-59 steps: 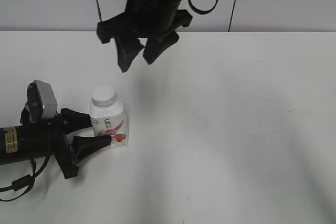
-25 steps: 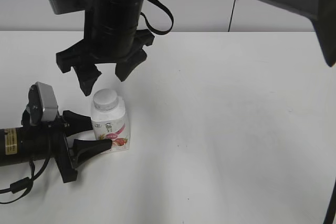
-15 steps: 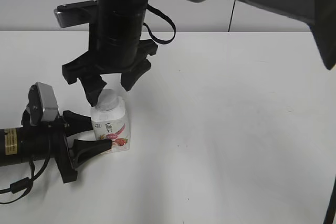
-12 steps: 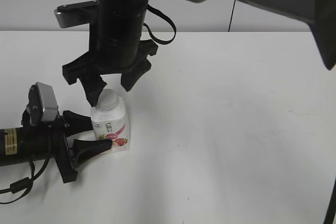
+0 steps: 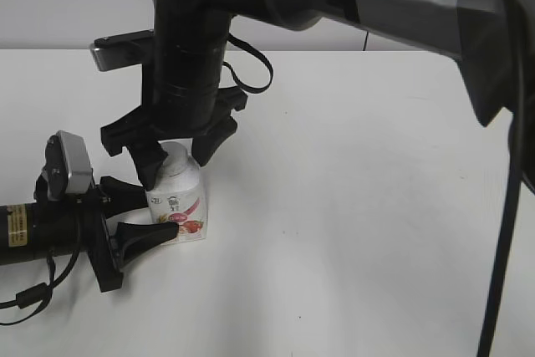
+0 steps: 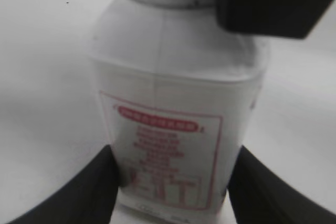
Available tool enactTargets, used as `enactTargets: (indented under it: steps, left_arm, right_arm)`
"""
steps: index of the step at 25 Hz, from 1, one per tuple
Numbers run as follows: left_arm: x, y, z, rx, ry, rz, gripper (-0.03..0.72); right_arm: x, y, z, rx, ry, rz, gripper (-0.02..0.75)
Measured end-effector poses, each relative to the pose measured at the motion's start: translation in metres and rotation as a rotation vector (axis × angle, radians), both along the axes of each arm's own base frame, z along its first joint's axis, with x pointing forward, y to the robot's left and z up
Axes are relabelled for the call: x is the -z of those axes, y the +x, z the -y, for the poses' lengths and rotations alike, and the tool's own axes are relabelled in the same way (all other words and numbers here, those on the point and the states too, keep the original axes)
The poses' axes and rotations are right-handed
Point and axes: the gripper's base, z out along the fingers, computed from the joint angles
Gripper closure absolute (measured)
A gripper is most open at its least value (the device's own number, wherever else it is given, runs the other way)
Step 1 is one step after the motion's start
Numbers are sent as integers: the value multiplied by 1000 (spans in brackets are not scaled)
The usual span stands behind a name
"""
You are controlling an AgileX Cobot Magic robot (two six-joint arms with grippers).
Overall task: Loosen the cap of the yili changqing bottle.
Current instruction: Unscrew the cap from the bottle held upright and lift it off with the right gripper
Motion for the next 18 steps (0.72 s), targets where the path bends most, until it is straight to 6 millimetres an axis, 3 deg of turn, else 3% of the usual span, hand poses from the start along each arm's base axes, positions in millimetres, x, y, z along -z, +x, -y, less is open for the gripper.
enactTargets:
  steps: [18]
  left_arm:
    - [0, 0, 0, 2, 1, 0, 292]
  right_arm:
    - [-13, 3, -3, 3, 34, 31, 185]
